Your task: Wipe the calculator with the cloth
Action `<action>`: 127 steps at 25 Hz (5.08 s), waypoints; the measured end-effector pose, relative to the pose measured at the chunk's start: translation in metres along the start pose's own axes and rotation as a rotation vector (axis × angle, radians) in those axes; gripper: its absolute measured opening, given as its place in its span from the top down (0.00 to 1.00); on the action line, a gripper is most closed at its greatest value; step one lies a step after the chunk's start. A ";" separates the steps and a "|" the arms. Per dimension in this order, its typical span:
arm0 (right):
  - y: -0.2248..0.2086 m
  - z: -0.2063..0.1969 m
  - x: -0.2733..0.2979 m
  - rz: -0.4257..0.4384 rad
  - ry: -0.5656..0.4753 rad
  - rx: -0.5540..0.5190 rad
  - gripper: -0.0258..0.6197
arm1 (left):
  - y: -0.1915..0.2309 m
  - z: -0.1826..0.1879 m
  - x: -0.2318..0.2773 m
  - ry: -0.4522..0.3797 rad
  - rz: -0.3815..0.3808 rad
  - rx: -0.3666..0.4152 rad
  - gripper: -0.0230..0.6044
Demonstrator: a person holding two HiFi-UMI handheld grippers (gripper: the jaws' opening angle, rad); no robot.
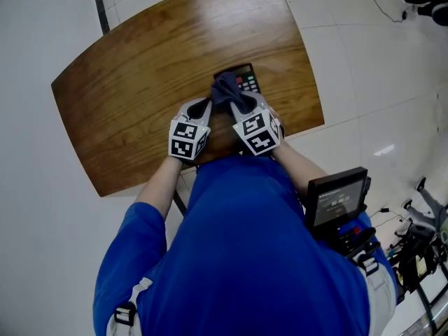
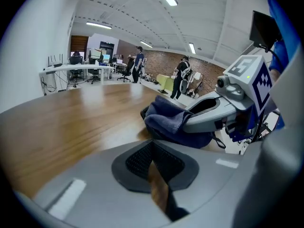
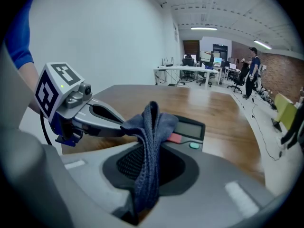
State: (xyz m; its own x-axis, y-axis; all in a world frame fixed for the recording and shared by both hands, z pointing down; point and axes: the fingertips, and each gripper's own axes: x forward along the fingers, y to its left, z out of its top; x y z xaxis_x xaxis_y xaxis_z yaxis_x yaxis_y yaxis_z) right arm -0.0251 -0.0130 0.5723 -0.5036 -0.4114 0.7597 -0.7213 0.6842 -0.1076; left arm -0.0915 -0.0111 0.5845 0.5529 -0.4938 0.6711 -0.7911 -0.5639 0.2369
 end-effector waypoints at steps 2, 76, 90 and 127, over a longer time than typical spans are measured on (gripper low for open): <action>-0.008 -0.004 -0.001 -0.018 0.004 0.006 0.85 | 0.001 -0.002 0.002 -0.002 0.007 -0.005 0.95; 0.013 -0.018 0.005 0.044 0.012 -0.032 0.85 | 0.008 -0.010 -0.036 -0.033 0.129 -0.049 0.95; -0.042 -0.030 -0.003 -0.085 0.015 0.082 0.85 | 0.012 0.003 -0.022 -0.036 0.083 -0.006 0.95; -0.057 0.022 -0.016 -0.134 -0.044 0.059 0.85 | 0.031 0.048 -0.031 -0.191 0.122 0.000 0.95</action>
State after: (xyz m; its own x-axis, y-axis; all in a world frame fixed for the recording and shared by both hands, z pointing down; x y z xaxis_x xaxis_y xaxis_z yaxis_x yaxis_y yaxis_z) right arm 0.0132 -0.0587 0.5517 -0.4208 -0.5235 0.7409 -0.8095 0.5853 -0.0462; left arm -0.1205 -0.0454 0.5370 0.4926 -0.6746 0.5498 -0.8551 -0.4925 0.1619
